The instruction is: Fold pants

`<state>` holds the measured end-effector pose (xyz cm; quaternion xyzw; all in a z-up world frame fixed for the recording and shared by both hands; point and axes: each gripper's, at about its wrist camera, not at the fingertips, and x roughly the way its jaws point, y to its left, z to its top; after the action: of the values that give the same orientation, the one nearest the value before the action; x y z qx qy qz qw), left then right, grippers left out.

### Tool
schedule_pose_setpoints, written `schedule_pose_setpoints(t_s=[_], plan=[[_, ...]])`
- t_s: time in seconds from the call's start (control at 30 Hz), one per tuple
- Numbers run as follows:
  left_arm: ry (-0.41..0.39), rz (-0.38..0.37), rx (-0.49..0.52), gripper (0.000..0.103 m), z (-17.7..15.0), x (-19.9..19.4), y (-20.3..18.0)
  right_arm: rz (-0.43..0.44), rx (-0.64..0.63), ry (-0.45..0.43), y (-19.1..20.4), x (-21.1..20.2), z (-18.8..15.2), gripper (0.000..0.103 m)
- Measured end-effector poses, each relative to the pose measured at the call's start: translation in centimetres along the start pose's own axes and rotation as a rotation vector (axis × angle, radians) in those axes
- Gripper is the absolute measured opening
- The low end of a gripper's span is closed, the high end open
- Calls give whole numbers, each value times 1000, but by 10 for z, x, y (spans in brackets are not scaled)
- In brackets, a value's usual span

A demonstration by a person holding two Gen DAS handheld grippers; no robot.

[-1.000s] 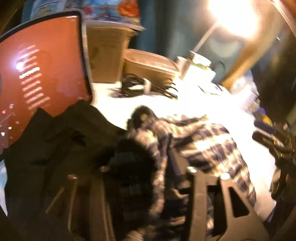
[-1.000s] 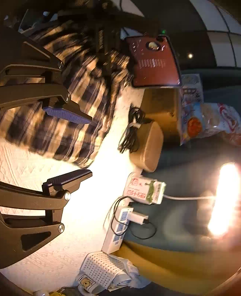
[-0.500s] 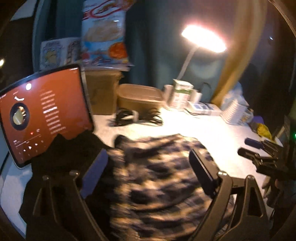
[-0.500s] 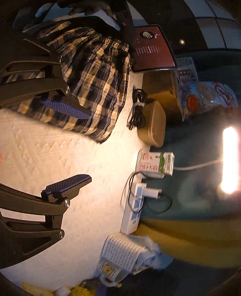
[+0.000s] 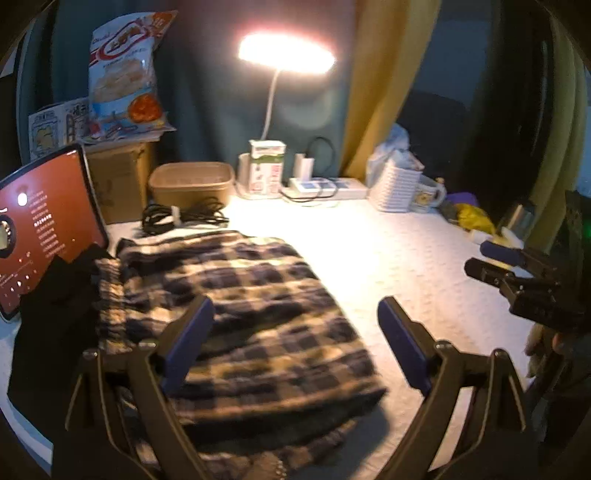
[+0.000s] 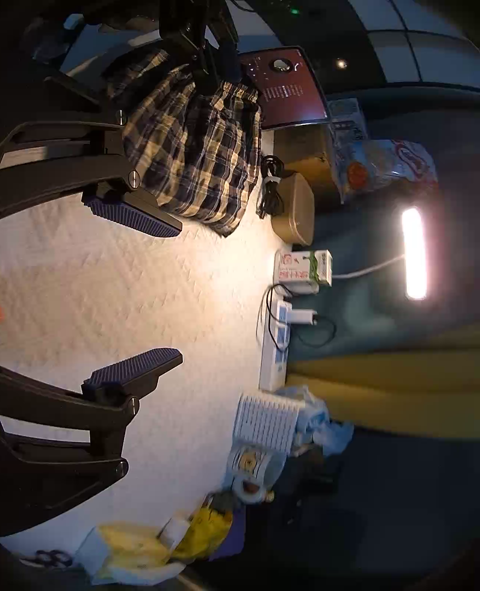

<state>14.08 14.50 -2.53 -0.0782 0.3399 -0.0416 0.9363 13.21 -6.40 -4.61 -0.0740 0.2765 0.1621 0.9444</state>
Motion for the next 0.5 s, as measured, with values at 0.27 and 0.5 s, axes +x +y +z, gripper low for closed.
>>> schedule_pose_setpoints(t_s=[0.27, 0.5], plan=[[-32, -5, 12, 91, -10, -26, -26, -48, 42, -47, -12, -47, -25, 66], [-106, -5, 24, 91, -17, -54, -46, -91, 91, -112, -24, -85, -40, 66]])
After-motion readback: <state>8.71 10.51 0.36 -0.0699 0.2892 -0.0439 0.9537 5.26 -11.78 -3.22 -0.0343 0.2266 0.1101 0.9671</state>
